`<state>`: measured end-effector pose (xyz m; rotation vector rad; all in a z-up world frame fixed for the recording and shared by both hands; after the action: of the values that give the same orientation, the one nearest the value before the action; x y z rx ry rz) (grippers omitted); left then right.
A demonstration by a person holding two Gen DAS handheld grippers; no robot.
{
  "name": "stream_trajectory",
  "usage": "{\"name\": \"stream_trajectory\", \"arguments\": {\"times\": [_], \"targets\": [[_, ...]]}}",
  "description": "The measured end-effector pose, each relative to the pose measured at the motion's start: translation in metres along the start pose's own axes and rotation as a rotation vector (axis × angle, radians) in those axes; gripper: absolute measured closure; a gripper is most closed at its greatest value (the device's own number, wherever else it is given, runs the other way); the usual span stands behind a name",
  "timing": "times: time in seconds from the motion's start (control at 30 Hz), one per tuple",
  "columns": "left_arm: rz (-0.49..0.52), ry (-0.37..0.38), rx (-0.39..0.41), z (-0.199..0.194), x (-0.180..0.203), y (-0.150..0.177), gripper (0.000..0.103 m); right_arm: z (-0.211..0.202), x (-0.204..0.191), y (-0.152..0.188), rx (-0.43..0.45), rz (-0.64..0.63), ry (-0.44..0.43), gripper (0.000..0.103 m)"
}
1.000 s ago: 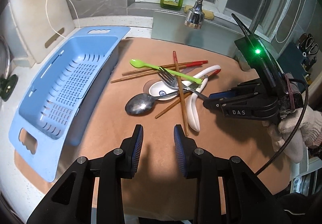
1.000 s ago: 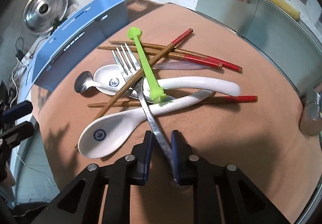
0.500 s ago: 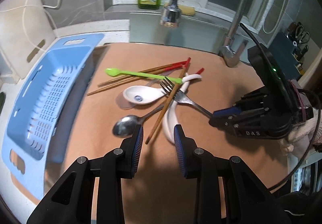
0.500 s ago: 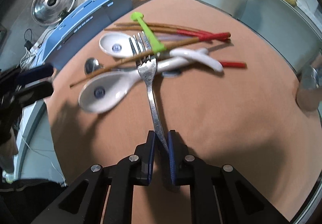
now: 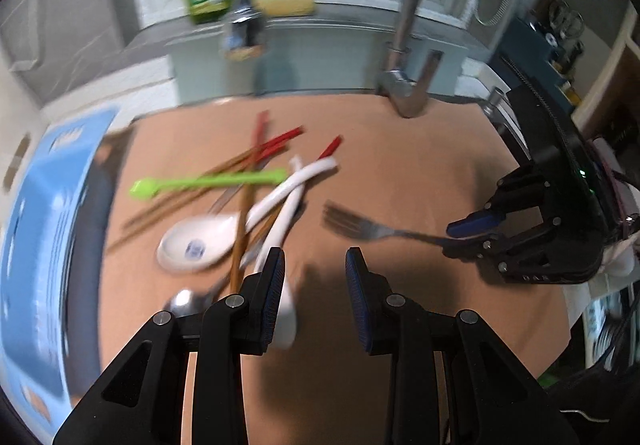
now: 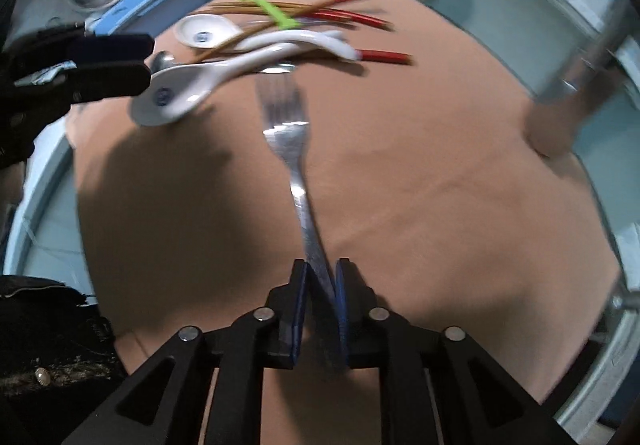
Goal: Organize utensils
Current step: 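Close the left tool on the steel fork and pull it from the pile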
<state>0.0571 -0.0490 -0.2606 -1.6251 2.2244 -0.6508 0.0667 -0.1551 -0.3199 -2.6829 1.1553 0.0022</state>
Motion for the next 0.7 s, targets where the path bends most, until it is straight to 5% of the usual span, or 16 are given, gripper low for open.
{"name": "stream_trajectory", "arguments": {"times": [0.13,0.37,0.53,0.7], "targets": [[0.105,0.033,-0.030,0.023,0.010,-0.031,0.073,-0.017,0.005,0.011,0.055,0.105,-0.049,0.080],[0.302,0.054,-0.165,0.074,0.027,-0.054,0.073,-0.020,-0.008,0.036,0.093,0.364,-0.309,0.080],[0.310,0.128,-0.275,0.100,0.032,-0.053,0.073,-0.005,-0.008,0.043,0.086,0.494,-0.322,0.080],[0.366,0.120,-0.343,0.113,0.033,-0.046,0.073,-0.009,0.021,0.048,0.124,0.652,-0.336,0.081]]}}
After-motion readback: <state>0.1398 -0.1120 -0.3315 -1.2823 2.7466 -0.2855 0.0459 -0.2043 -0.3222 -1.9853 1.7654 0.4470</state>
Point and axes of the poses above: each gripper's, at about its wrist camera, not at the fingertips, and z roughly the way its jaws point, x to its right, y to its underside, the point moved 8 cm from there along z, roughly the way its jaws point, and after that the axes turned 6 degrees about z, right-handed, at the moved point
